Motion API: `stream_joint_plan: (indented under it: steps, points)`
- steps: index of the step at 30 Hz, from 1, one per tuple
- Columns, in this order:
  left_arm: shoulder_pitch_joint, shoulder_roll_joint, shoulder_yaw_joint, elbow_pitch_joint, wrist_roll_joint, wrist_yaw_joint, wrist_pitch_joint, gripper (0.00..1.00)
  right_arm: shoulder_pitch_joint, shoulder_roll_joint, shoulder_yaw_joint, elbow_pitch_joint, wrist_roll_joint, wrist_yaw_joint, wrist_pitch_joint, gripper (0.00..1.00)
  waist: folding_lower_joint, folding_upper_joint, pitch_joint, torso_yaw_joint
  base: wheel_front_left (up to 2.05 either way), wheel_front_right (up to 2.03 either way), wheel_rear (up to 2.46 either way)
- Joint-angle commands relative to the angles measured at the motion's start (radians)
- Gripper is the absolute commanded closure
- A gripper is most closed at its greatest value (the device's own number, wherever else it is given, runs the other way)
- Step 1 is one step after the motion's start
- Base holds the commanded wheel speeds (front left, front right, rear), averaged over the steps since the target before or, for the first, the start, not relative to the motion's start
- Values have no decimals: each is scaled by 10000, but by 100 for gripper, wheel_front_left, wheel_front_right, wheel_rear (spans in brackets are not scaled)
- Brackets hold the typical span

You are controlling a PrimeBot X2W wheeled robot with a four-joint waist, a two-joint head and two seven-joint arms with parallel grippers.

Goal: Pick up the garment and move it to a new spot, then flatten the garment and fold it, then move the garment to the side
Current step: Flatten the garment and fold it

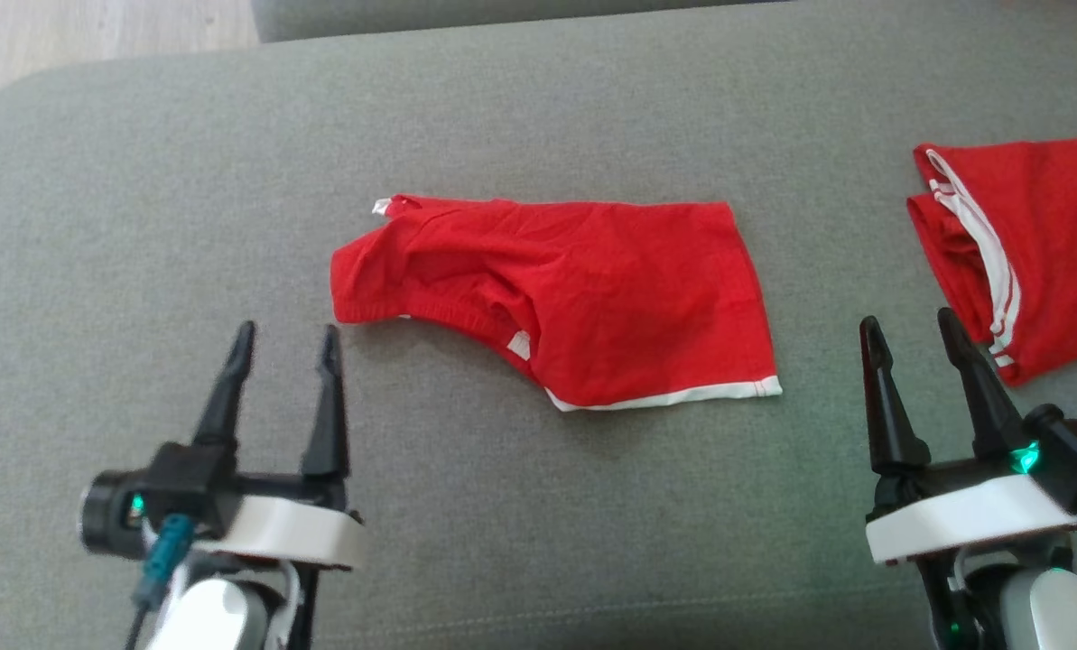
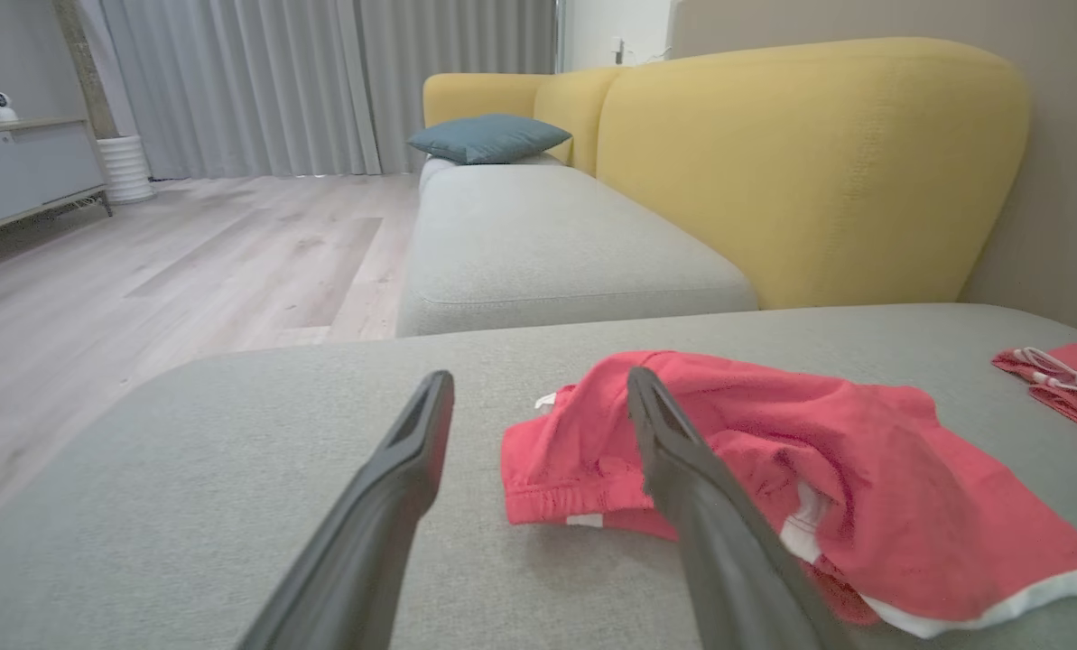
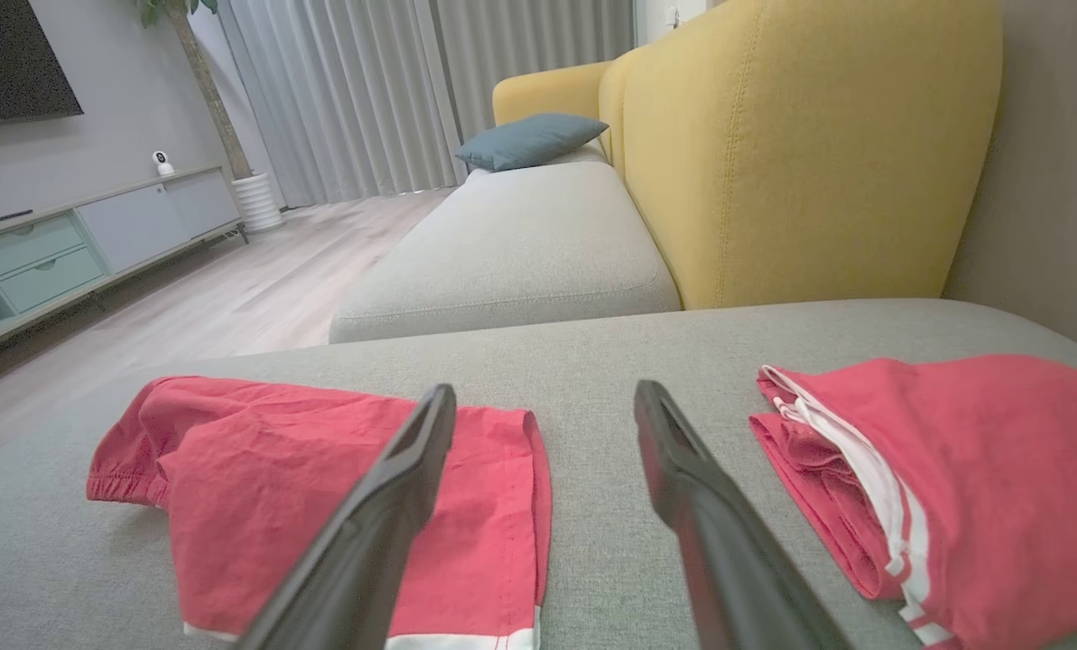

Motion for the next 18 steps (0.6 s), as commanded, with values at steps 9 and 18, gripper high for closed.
stream_joint_plan:
  steps: [9, 18]
  points:
    - [-1262, -440, -1063, 70, -162, -1030, 533, 0, -289, -117, 231, -96, 115, 35, -13, 0, 0, -1, 530, -199, 0, 0, 0]
    - [-2641, -1153, -1774, 1786, -262, -1674, 1075, 0, -640, -63, 435, 201, 255, 35, -272, 0, 0, -1, 1067, -703, 0, 0, 0]
